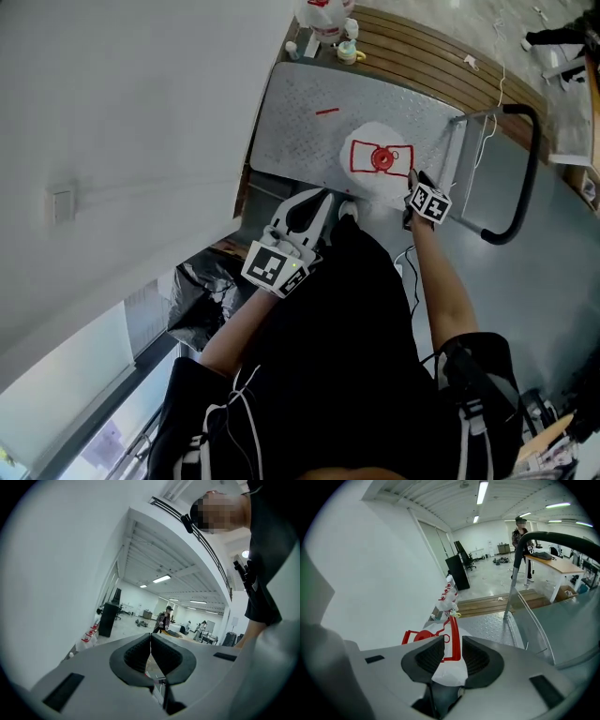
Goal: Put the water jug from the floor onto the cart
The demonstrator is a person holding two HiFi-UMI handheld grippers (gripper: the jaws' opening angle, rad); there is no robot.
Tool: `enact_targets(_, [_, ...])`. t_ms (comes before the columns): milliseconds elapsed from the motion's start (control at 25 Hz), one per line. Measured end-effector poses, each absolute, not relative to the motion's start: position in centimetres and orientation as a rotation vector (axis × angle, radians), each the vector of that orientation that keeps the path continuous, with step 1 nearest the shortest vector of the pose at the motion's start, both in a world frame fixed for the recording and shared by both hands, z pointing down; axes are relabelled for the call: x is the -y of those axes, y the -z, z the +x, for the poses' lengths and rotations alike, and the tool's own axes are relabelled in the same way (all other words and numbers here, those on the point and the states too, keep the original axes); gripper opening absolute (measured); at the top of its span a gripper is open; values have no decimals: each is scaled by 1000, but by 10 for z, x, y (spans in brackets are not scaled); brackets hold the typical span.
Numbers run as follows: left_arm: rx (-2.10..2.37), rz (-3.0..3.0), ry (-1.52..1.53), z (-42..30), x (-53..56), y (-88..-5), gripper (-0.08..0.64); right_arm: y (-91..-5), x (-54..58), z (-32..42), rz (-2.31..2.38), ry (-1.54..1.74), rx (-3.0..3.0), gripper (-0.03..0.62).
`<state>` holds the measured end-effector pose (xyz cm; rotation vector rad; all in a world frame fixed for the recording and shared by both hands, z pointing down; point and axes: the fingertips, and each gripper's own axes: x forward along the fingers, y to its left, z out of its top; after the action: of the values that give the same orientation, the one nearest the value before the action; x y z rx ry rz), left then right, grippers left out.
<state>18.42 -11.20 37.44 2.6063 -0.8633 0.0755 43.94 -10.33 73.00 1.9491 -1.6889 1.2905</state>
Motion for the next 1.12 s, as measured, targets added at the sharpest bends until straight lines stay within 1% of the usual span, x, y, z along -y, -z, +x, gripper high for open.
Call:
enact_targets(120, [790, 2630, -77, 194, 105, -374, 18, -712, 89, 431, 1984, -1288, 1742, 104])
enact_targets(200, [737, 2639, -62, 198, 102, -373, 18, -690, 77, 424, 2003, -1229, 1777, 103])
enact_targets(440, [615, 2637, -15, 200, 85, -366, 18, -605, 51, 376, 2075, -1032, 1928, 41])
enact_targets(560, [547, 2667, 8, 200, 70, -354, 18, -553, 39, 351, 2126, -902, 1977, 27])
enact_targets(920, [479, 2690, 52, 155, 39, -333, 18, -376, 3, 258, 2299, -566, 2179, 25])
enact_targets(1120, [494, 2699, 49, 128, 30, -321, 18, -320, -13, 214, 2358, -378, 2177, 25])
